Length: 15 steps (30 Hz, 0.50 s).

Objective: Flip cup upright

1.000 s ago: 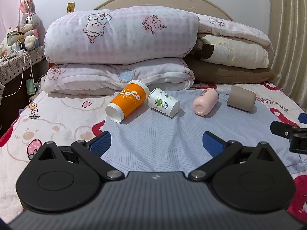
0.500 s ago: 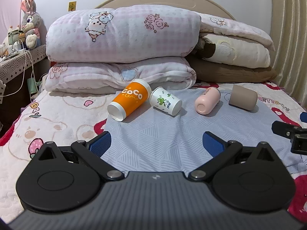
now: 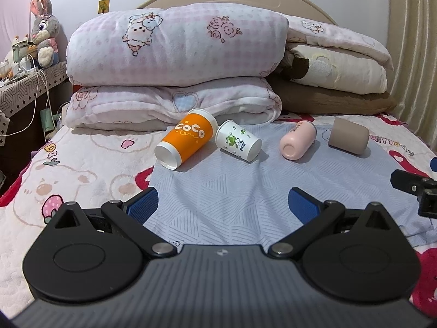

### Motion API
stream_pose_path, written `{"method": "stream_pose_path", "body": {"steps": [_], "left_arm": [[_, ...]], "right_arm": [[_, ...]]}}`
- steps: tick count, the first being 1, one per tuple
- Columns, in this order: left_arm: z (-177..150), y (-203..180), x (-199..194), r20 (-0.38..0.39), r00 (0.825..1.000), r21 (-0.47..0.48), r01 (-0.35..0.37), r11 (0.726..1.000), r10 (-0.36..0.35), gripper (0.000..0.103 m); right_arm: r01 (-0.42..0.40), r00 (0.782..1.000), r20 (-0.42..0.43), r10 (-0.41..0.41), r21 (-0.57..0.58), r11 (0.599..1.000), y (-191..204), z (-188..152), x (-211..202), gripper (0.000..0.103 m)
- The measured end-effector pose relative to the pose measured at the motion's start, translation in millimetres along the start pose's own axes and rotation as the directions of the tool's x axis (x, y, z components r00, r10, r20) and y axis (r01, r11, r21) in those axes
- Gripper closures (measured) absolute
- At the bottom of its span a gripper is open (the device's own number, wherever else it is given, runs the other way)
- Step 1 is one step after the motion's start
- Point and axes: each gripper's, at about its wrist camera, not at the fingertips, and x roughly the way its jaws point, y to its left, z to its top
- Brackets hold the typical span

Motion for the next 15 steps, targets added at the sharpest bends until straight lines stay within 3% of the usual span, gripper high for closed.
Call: {"method": "stream_pose_path", "body": {"steps": [15], "left_arm": [[-0.2, -6.8, 2.2, -0.007, 1.0, 0.028, -0.025, 0.999, 0.025, 0.0]], "right_arm": [[-0.001, 1.0, -0.001, 0.001, -0.012, 1.0, 1.7, -1.0, -1.1, 0.001]]}}
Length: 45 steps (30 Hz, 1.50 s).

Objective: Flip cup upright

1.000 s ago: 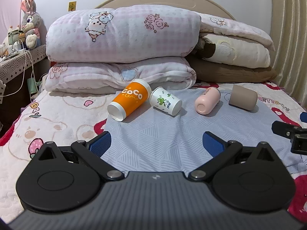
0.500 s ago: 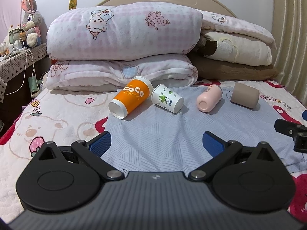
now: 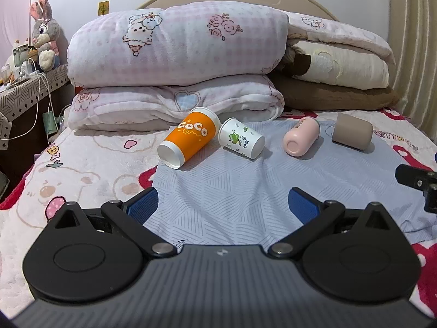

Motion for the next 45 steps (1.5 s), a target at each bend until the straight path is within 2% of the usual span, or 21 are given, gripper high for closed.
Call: {"method": "stream_pose_path", "body": {"steps": [7, 12, 16, 22, 27, 33, 35, 37, 39, 43, 45], "left_arm": [[3, -3, 0, -0.019, 1.0, 0.005, 0.012, 1.0, -0.012, 0.0], [23, -5, 4, -0.097, 0.993, 0.029, 0.074, 0.997, -0.071, 0.0], [51, -7, 9, -0.122, 0.985, 0.05, 0.132, 0.99, -0.125, 0.0], [92, -19, 29, -0.148, 0.97, 0.13, 0.214, 0.968, -0.194, 0.0], [111, -26, 52, -0.206, 0.948, 0.153, 0.276, 0.949, -0.242, 0.0], [122, -38, 89, -0.235, 0.93, 0.162, 0.326, 0.931, -0.284, 0.0], [124, -46, 105, -0.223, 0.936, 0.172, 0.313, 0.934, -0.272, 0.0], [125, -51, 119, -0.213, 0.94, 0.177, 0.307, 0.935, -0.268, 0.0], [126, -54, 132, -0.213, 0.936, 0.168, 0.318, 0.933, -0.281, 0.0], [126, -59, 159, -0.202, 0.929, 0.16, 0.345, 0.925, -0.311, 0.002], [127, -63, 174, -0.213, 0.918, 0.155, 0.368, 0.917, -0.333, 0.003]], "right_arm": [[-0.006, 1.0, -0.007, 0.006, -0.009, 1.0, 2, 0, 0, 0.001], [-0.094, 0.994, -0.053, 0.093, -0.009, 0.996, -1, 6, 3, 0.001], [-0.173, 0.98, -0.093, 0.173, 0.007, 0.985, -6, 20, 8, 0.001], [-0.251, 0.957, -0.135, 0.256, 0.053, 0.967, -13, 46, 21, 0.001], [-0.297, 0.933, -0.177, 0.314, 0.117, 0.948, -21, 61, 40, 0.001], [-0.324, 0.907, -0.226, 0.355, 0.164, 0.932, -21, 66, 78, 0.001], [-0.344, 0.897, -0.228, 0.377, 0.172, 0.923, -19, 65, 91, 0.002], [-0.406, 0.888, -0.172, 0.427, 0.143, 0.902, -14, 64, 98, 0.008], [-0.416, 0.892, -0.14, 0.43, 0.117, 0.902, -7, 65, 106, 0.008], [-0.37, 0.9, -0.178, 0.397, 0.167, 0.914, -1, 65, 139, 0.008], [-0.347, 0.908, -0.184, 0.376, 0.169, 0.922, -2, 64, 155, 0.008]]}}
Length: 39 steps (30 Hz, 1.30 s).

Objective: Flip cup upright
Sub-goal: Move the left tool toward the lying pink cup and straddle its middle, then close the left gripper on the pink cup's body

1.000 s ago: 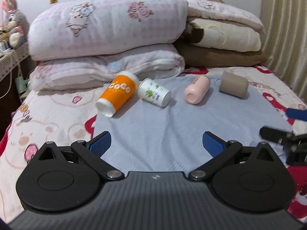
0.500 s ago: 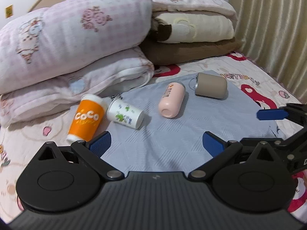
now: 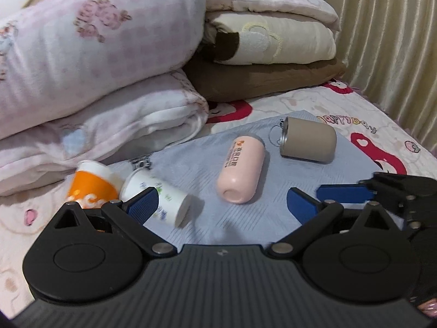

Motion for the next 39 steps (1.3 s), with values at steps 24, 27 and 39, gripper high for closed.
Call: {"method": "stream_pose_path", "body": {"steps": [24, 27, 39], "left_arm": [[13, 24, 127, -0.107, 0.977, -0.036, 0.182, 0.983, -0.185, 0.041], [14, 29, 132, -0.114, 0.97, -0.09, 0.207, 0.974, -0.216, 0.041], [12, 30, 147, -0.138, 0.955, -0.108, 0.248, 0.963, -0.262, 0.048]], "right_arm": [[0.089, 0.994, -0.074, -0.077, 0.174, 0.981, -70, -1, 110, 0.013], [0.085, 0.994, -0.081, -0.072, 0.174, 0.981, -72, -3, 115, 0.013], [0.064, 0.997, -0.059, -0.052, 0.219, 0.974, -78, -3, 126, 0.014]]}}
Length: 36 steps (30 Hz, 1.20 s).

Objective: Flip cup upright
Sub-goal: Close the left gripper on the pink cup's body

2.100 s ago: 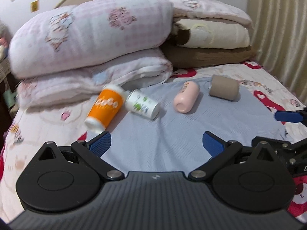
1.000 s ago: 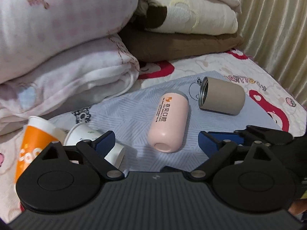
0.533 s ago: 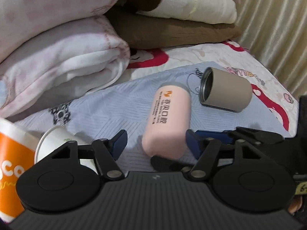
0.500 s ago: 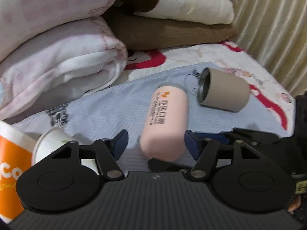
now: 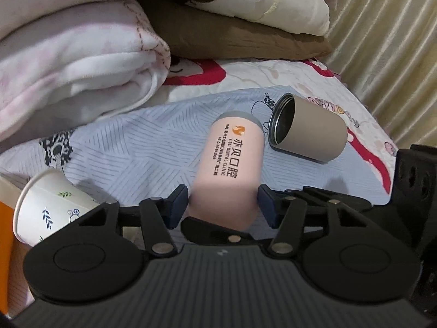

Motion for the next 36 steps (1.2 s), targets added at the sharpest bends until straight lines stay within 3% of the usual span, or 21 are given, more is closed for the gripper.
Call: {"method": "stream_pose_path", "body": {"steps": [2, 4, 21, 36], "left_arm": [[-3, -9, -2, 0.023, 0.999, 0.048, -0.039, 0.998, 0.038, 0.05], [-3, -10, -2, 0.014, 0.999, 0.043, -0.032, 0.999, 0.032, 0.05], [-30, -22, -27, -0.068, 0.998, -0.031, -0.02, 0.999, 0.018, 0.05], [-71, -30, -80, -0.126, 0.992, -0.124, 0.015, 0.992, -0.031, 0.051]], "right_arm": [[0.007, 1.0, 0.006, -0.007, 0.001, 1.0, -2, -1, -2, 0.024], [-0.006, 1.0, 0.004, 0.006, 0.012, 1.0, -4, -3, -5, 0.035], [0.025, 0.998, -0.061, -0.028, -0.049, 0.998, 15, -31, -32, 0.035], [-0.001, 0.99, -0.144, -0.006, -0.046, 0.999, 49, -71, -81, 0.037]]}}
